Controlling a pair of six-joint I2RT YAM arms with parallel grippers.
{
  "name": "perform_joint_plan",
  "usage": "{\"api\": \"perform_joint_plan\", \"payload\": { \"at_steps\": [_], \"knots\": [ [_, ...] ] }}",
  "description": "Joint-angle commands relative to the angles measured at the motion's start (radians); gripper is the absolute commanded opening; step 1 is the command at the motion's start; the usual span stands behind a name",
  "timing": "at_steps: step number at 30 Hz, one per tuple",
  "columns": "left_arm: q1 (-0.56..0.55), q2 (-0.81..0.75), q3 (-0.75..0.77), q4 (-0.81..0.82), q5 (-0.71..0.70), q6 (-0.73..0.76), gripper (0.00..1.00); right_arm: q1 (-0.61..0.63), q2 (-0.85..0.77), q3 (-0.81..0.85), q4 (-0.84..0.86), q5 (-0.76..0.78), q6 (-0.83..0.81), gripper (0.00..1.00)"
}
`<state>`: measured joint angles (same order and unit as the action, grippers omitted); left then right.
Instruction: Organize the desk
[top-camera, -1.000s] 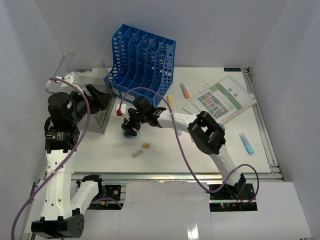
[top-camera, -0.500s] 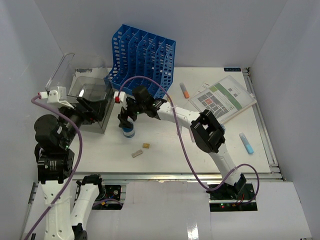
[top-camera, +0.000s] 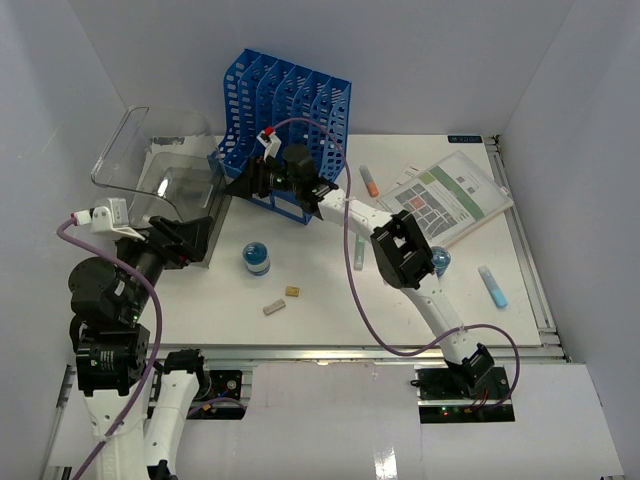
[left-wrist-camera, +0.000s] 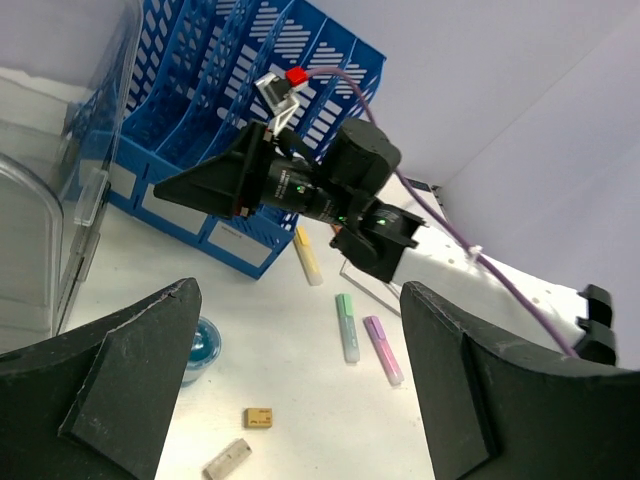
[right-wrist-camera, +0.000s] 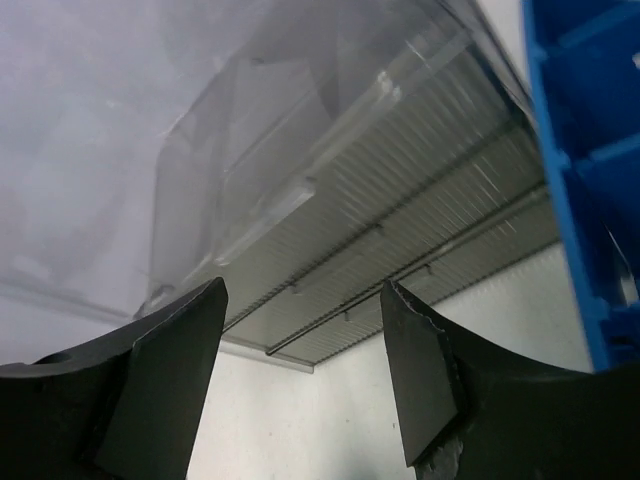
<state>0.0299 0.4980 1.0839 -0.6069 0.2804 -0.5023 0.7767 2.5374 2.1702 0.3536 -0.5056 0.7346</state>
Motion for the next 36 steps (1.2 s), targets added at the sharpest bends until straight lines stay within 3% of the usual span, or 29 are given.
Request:
{"api": "perform_joint_plan", "payload": {
  "at_steps": [1, 19, 36],
  "knots": [
    [-0.001, -0.014, -0.006, -0.020, -0.010, -0.010, 0.92, 0.005, 0.021, 0.054, 0.126, 0.050, 0.229, 0.69],
    [-0.001, -0.016, -0.001, -0.027, -0.003, -0.011, 0.93, 0.053, 0.116, 0.156, 0.151, 0.117, 0.304, 0.66],
    [-0.001, -0.016, -0.007, -0.028, 0.013, -0.028, 0.93, 0.093, 0.167, 0.240, 0.177, 0.159, 0.341, 0.54]
  ]
}}
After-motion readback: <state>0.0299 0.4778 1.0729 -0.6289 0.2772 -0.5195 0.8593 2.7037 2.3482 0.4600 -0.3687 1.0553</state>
